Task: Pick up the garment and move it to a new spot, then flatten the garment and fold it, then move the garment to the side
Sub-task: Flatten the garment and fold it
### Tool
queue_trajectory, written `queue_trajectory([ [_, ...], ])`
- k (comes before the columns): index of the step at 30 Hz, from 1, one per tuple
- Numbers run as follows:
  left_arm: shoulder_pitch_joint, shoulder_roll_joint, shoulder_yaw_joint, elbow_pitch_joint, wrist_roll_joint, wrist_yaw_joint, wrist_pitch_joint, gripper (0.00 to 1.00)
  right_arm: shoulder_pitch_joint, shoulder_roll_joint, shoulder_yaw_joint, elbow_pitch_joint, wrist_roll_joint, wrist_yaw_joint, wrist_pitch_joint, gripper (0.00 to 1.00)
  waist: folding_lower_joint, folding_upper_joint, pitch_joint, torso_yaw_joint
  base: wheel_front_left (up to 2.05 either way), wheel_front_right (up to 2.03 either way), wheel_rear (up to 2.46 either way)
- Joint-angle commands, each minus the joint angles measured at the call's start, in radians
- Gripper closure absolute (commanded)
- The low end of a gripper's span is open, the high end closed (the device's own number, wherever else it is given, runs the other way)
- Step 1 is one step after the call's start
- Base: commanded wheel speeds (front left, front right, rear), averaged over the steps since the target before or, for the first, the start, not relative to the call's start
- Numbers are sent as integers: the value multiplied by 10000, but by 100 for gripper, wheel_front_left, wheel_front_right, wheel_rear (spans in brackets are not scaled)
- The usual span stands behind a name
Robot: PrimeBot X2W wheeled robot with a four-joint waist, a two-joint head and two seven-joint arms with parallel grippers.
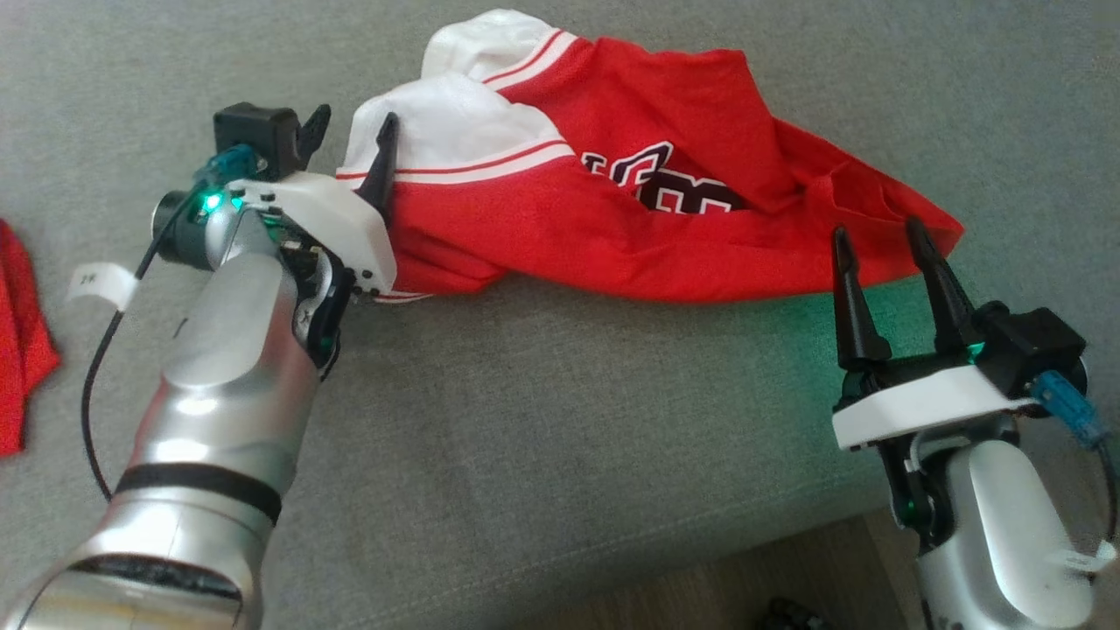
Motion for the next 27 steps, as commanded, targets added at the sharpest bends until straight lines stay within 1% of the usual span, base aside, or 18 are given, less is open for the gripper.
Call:
queue_trajectory([
  [1, -538, 381, 85, 35, 129, -61, -33, 0, -317, -47, 242, -262, 84, -7, -135, 0, -1, 0, 152, -119, 0, 0, 0],
  [12, -1223, 317, -372, 1379, -26, -270, -255, 0, -487, -47, 200, 3, 226, -7, -362, 0, -1, 0, 277, -244, 0, 0, 0],
  [13, -1241, 289, -453, 1462, -61, -287, -244, 2, -506, -47, 199, 22, 228, -7, -368, 0, -1, 0, 285, -252, 0, 0, 0],
  [14, -1256, 259, -538, 1534, -107, -301, -225, 11, -527, -47, 197, 40, 231, -7, -376, 0, -1, 0, 294, -259, 0, 0, 0],
  [15, -1266, 227, -619, 1600, -174, -312, -190, 38, -548, -47, 193, 56, 235, -7, -384, 0, -1, 0, 302, -265, 0, 0, 0],
  [17, -1282, 173, -836, 1678, -320, -321, -101, 82, -585, -47, 194, 79, 244, -7, -394, 0, -1, 0, 325, -279, 0, 0, 0],
  [18, -1282, 173, -836, 1678, -320, -321, -101, 82, -585, -47, 194, 79, 244, -7, -394, 0, -1, 0, 325, -279, 0, 0, 0],
  [19, -1276, 148, -988, 1688, -425, -323, -24, 100, -601, -47, 188, 93, 242, -7, -403, 0, -1, 0, 336, -284, 0, 0, 0],
  [22, -1274, 169, -1421, 1604, -779, -326, 60, 100, -629, -47, 133, 137, 227, -7, -426, 0, -1, 0, 346, -272, 0, 0, 0],
  [27, -1352, 446, -1583, 1454, -1177, -328, -429, 100, -628, -47, -50, 233, 176, -7, -451, 0, -1, 0, 190, -116, 0, 0, 0],
])
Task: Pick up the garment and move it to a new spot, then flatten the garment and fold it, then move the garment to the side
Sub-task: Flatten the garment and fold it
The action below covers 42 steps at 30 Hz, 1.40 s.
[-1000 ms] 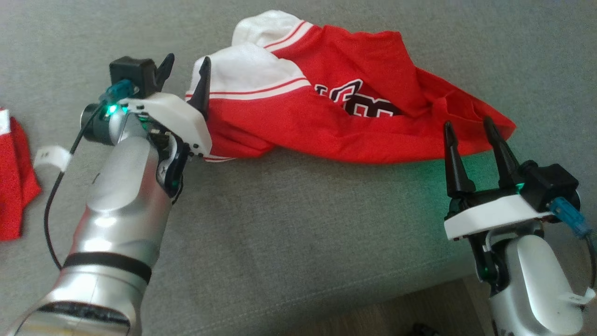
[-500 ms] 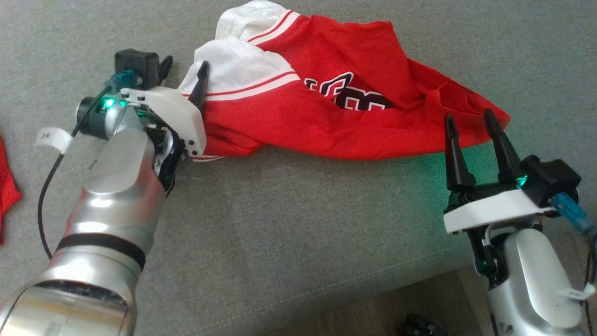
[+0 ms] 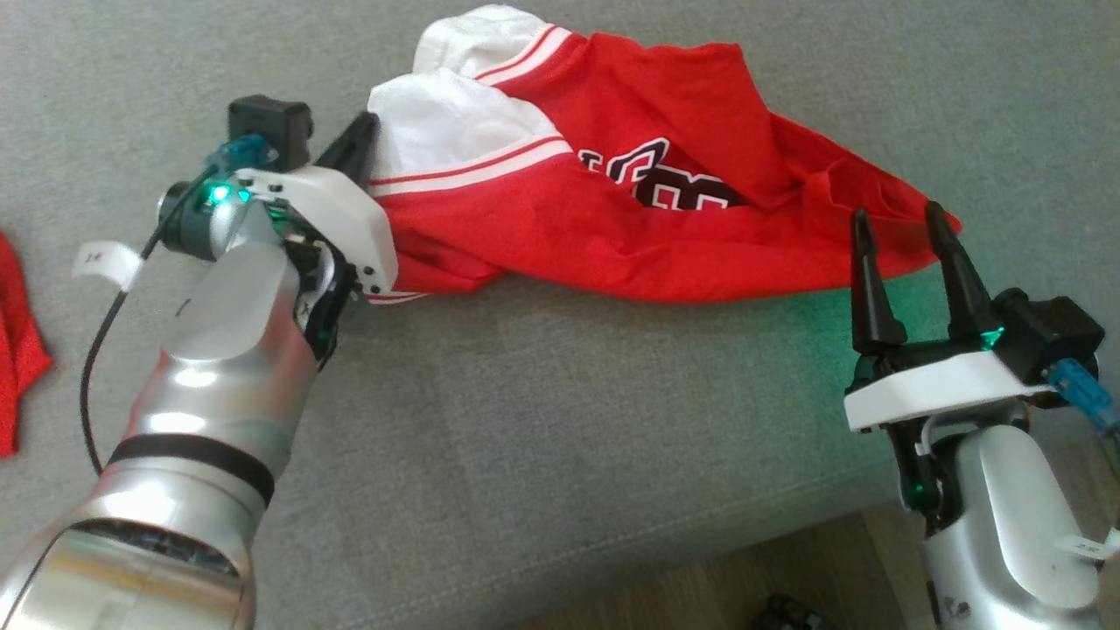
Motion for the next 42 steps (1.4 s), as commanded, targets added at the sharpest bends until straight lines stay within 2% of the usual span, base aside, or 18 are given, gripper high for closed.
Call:
queue_trajectory([
  [1, -369, 391, 266, -391, -135, -59, -286, 100, -231, -47, 99, -236, -60, -7, -138, 0, 0, 0, -168, 153, 0, 0, 0],
  [6, -210, 479, 554, -1222, -111, 216, -483, 100, -230, -47, -144, -166, -163, -7, -117, 0, 0, 0, -584, 554, 0, 0, 0],
  [13, 1220, 758, 1223, -4724, 620, 652, -493, 100, -78, -47, -570, -55, -324, -7, -7, 0, 0, 0, -1281, 1342, 0, 0, 0],
  [19, 3212, 1096, 1111, -7031, 1457, 448, -494, 100, 138, -47, -788, 111, -388, -7, 138, 0, 0, 0, -1978, 1883, 0, 0, 0],
  [27, 6110, 1678, 211, -8038, 1928, 199, -495, 100, 527, -47, -1091, 477, -401, -7, 217, 0, 0, 0, -2763, 2364, 0, 0, 0],
  [35, 7585, 1988, -1047, -7453, 2099, 45, -113, 100, 737, -47, -1209, 766, -371, -7, 293, 0, 0, 0, -3248, 2499, 0, 0, 0],
  [36, 7662, 1963, -1079, -7371, 2085, 80, -101, 62, 748, -47, -1204, 791, -364, -7, 306, 0, 0, 0, -3293, 2499, 0, 0, 0],
  [37, 7717, 1906, -1033, -7293, 2032, 185, -109, 0, 756, -47, -1197, 811, -357, -7, 317, 0, 0, 0, -3334, 2497, 0, 0, 0],
  [42, 7783, 1515, -378, -7172, 1466, 804, -291, 0, 841, -47, -1143, 860, -357, -7, 380, 0, 0, 0, -3570, 2475, 0, 0, 0],
])
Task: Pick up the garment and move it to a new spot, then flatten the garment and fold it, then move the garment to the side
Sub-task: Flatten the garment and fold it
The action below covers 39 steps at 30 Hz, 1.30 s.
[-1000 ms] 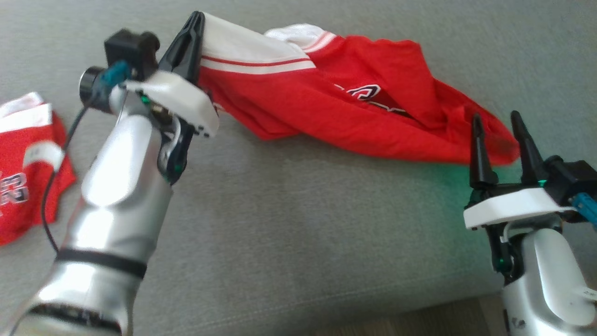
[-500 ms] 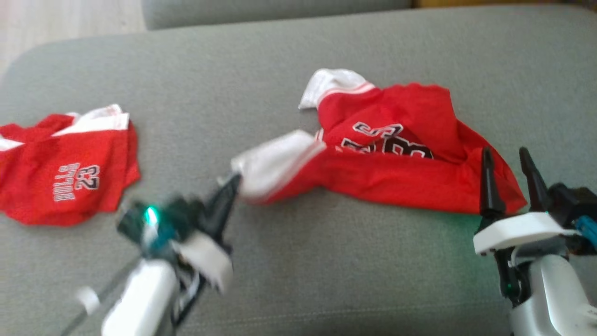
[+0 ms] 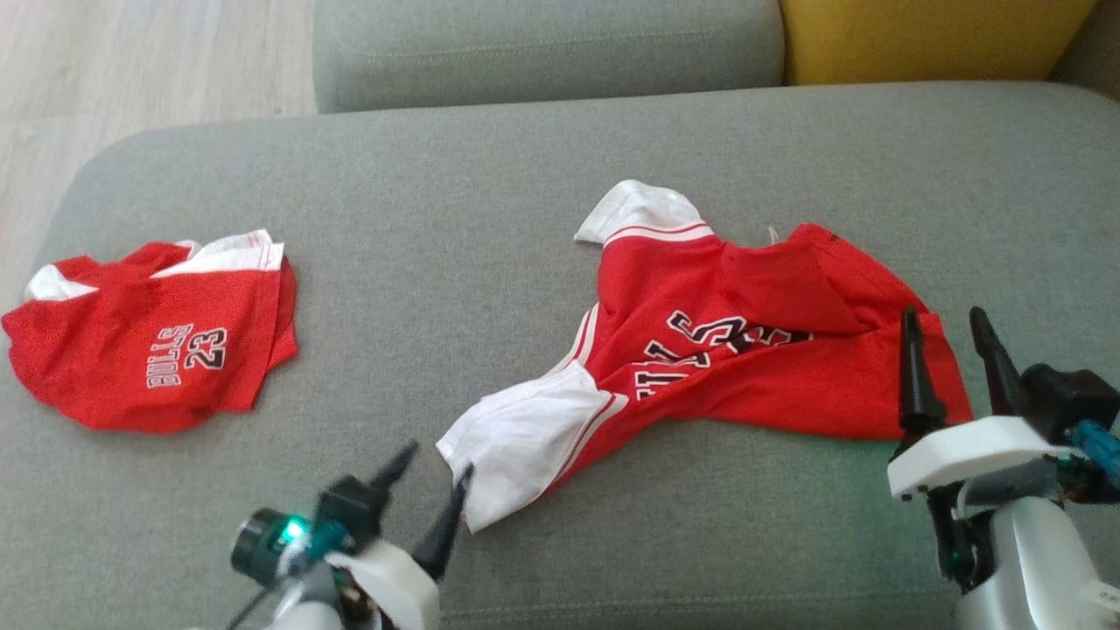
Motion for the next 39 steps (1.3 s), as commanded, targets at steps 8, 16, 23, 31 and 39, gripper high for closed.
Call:
queue_trajectory([
  [8, -140, -832, 2173, -962, -1204, 943, -305, 0, 262, -49, 428, -492, 108, -7, 40, 0, 1, 0, -274, -124, 0, 0, 0],
  [16, -253, -1036, 2308, -156, -988, 666, -310, 0, 243, -49, 523, -842, 139, -7, 175, 0, 1, 0, -11, -429, 0, 0, 0],
  [23, -948, -988, 2042, 1271, -884, 287, -308, 0, 168, -49, 503, -991, 121, -7, 214, 0, 1, 0, 279, -685, 0, 0, 0],
  [31, -1477, -1144, 1750, 2349, -873, -6, -309, 0, 57, -49, 454, -1046, 100, -7, 199, 0, 1, 0, 585, -890, 0, 0, 0],
  [39, -1921, -1162, 1722, 3100, -804, 181, -310, 0, -29, -49, 423, -1058, 102, -7, 158, 0, 1, 0, 765, -1010, 0, 0, 0],
])
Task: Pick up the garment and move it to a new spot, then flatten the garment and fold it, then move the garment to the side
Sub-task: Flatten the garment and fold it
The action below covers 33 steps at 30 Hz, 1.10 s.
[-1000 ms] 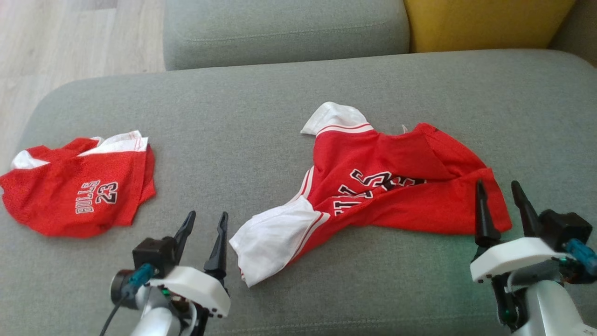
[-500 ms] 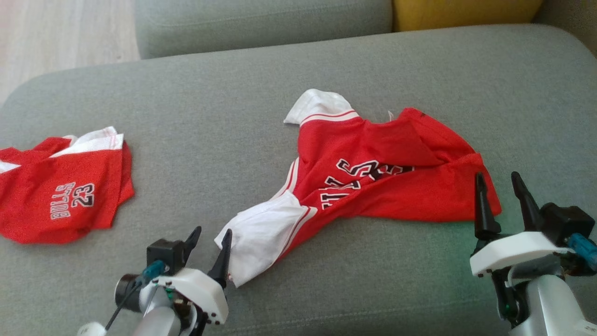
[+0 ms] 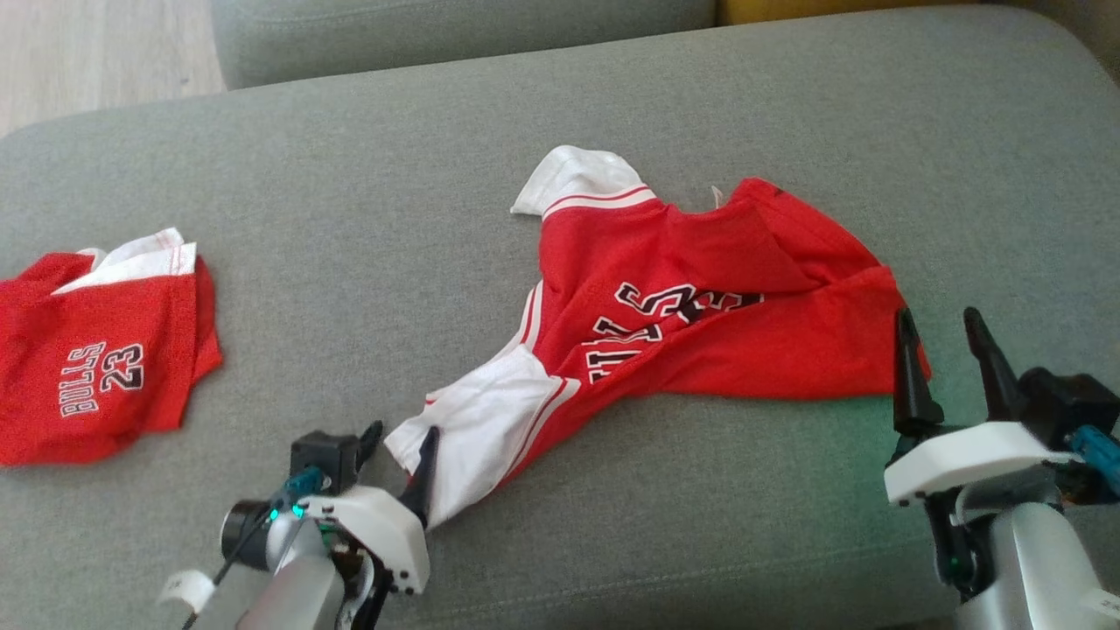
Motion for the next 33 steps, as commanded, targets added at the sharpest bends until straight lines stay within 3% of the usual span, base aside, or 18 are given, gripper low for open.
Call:
queue_trajectory([
  [1, -529, 115, 363, -123, 56, 58, -122, 0, -451, -51, 175, -385, 2, -7, -40, 0, 0, 0, 38, -24, 0, 0, 0],
  [3, -614, 117, 341, -35, 93, 47, -122, 0, -458, -51, 168, -366, 5, -7, -59, 0, 0, 0, 69, -39, 0, 0, 0],
  [4, -647, 119, 321, 19, 102, 15, -122, 35, -464, -51, 164, -350, 7, -7, -68, 0, 0, 0, 77, -45, 0, 0, 0],
  [5, -675, 122, 307, 57, 109, -12, -122, 100, -470, -51, 156, -329, 7, -7, -77, 0, 0, 0, 77, -47, 0, 0, 0],
  [12, -591, 225, 544, -621, 173, 64, -123, 100, -496, -51, -56, -132, -34, -7, -111, 0, 0, 0, -61, 57, 0, 0, 0],
  [20, 100, 493, 1286, -3473, 691, 548, -123, 100, -761, -51, -695, 534, -304, -7, 130, 0, 0, 0, -368, 551, 0, 0, 0],
  [25, 447, 428, 1316, -4402, 875, 452, -123, 100, -1505, -51, -1025, 1451, -899, -7, 590, 0, 0, 0, -257, 789, 0, 0, 0],
  [33, 528, 312, 1205, -4606, 1032, 267, -124, 100, -2576, -51, -1103, 3045, -1585, -7, 1290, 0, 0, 0, -103, 988, 0, 0, 0],
])
